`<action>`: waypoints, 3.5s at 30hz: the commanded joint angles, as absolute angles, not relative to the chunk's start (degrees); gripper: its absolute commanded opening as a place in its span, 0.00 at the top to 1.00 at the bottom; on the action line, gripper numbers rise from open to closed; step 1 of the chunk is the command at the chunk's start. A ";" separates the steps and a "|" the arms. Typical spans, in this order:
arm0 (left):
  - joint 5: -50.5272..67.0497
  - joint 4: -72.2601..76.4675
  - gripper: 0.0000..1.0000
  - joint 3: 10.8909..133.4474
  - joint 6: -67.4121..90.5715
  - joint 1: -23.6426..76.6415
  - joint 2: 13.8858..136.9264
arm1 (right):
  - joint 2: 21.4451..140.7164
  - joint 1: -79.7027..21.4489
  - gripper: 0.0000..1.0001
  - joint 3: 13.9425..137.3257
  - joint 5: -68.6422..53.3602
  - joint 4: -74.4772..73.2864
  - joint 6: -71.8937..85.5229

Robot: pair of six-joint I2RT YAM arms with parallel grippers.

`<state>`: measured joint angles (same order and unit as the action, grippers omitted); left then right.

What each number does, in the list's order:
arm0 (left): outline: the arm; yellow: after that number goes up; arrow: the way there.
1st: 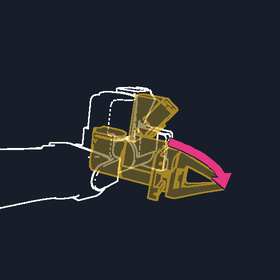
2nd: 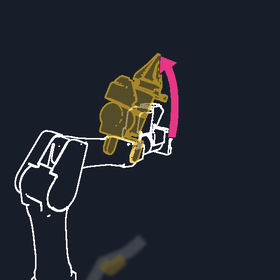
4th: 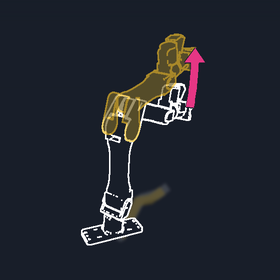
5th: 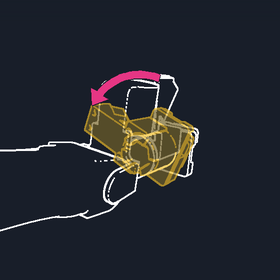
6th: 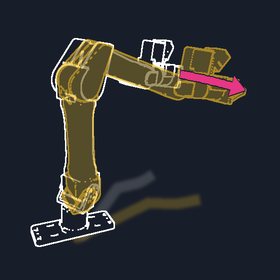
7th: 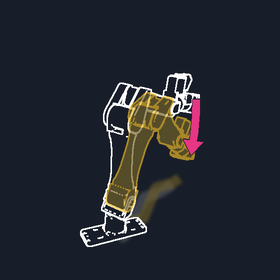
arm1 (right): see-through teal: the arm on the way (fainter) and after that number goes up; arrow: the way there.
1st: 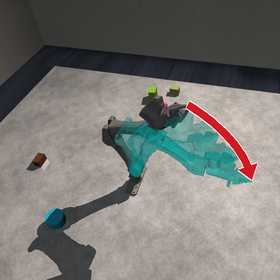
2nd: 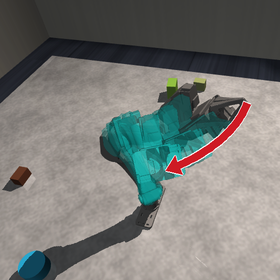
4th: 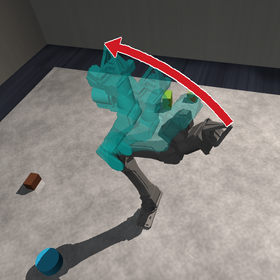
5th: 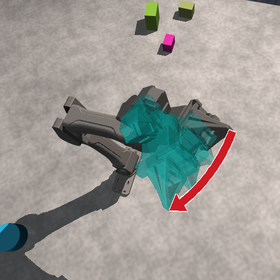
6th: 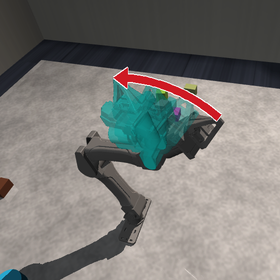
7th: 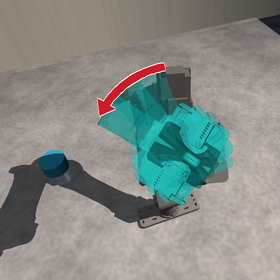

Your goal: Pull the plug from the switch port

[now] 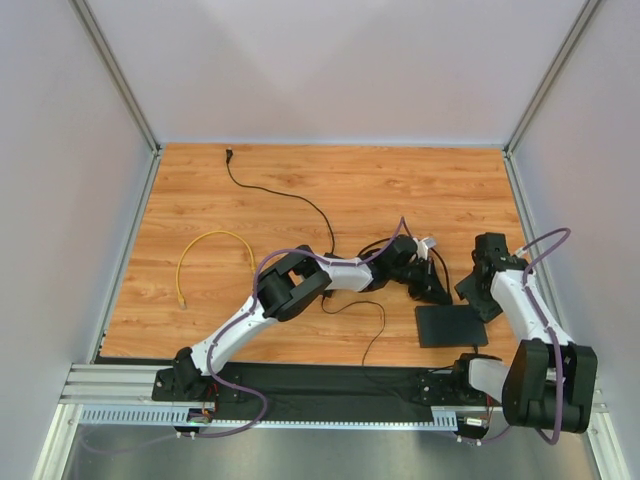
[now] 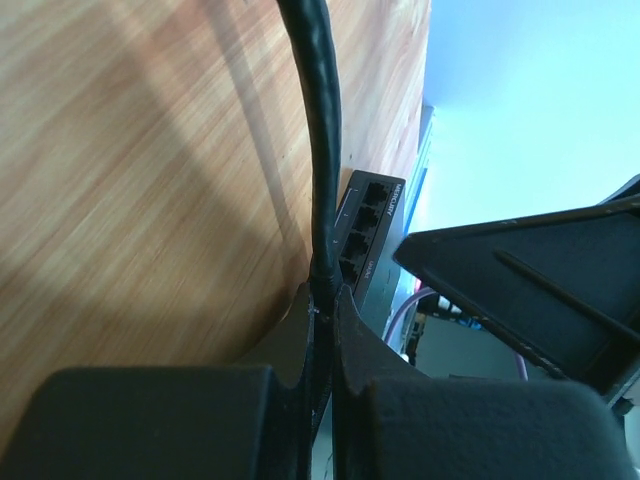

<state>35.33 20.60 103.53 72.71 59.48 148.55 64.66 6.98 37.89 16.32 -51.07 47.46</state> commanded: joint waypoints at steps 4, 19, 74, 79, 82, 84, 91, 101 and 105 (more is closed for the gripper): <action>30.59 16.00 1.00 101.25 66.62 58.80 146.95 | 70.74 1.85 0.35 40.69 22.67 -51.42 51.67; 31.29 17.85 1.00 102.74 69.79 55.55 147.57 | 72.77 -2.46 0.42 38.50 23.73 -51.15 52.21; -3.80 -50.20 1.00 69.55 23.99 27.97 76.90 | 65.13 -2.72 0.43 32.17 16.35 -39.64 43.15; -2.19 -47.81 1.00 66.45 24.26 24.79 83.31 | 64.42 -2.72 0.43 31.73 15.65 -38.94 42.63; -0.45 -46.24 1.00 66.01 24.78 23.56 88.05 | 64.69 -2.90 0.43 32.08 15.47 -38.59 42.01; 1.39 -43.86 1.00 65.57 24.70 23.47 91.04 | 64.60 -2.99 0.43 31.99 14.94 -38.67 41.84; -7.99 -47.80 1.00 67.15 25.48 23.38 96.42 | 62.49 -2.99 0.43 31.64 16.00 -38.32 41.84; -13.70 -47.81 0.32 64.77 28.56 23.38 89.83 | 64.69 -2.99 0.43 32.61 14.68 -39.29 41.57; -13.28 -49.04 0.27 64.95 30.40 23.73 85.79 | 64.16 -2.99 0.43 33.13 16.00 -40.25 42.19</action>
<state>-12.01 -47.99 64.45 28.27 23.59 90.00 63.33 -2.61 33.41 17.45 -38.52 41.28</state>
